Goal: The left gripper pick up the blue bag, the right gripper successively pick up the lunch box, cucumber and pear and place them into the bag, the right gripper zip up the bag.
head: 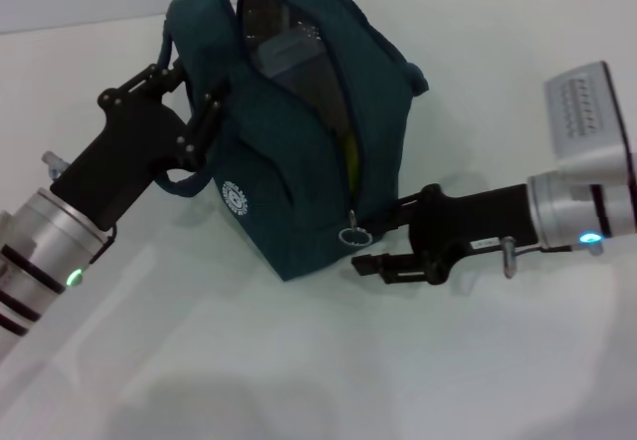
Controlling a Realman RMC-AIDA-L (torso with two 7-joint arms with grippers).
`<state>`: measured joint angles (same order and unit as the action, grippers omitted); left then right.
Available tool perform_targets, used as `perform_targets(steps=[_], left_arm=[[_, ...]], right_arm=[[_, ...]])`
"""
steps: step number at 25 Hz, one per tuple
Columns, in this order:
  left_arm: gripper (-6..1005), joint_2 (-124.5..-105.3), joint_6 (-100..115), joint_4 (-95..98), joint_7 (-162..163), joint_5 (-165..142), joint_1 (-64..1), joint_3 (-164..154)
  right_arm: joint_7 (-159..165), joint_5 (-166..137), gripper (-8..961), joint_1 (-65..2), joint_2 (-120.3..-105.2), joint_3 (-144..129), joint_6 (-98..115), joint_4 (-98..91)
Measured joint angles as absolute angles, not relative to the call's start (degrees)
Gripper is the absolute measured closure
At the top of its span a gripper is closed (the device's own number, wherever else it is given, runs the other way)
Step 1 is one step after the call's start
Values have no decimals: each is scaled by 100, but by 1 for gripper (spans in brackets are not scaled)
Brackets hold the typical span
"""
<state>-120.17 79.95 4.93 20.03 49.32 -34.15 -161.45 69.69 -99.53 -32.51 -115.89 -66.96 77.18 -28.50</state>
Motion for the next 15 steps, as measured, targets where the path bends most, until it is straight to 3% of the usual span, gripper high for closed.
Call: perform_targets(steps=[15], left_arm=[[610, -12022, 7985, 599, 1758, 4920, -3382, -16145]], right_arm=[[6492, -9731, 802, -3312, -11607, -6776, 7623, -2824]])
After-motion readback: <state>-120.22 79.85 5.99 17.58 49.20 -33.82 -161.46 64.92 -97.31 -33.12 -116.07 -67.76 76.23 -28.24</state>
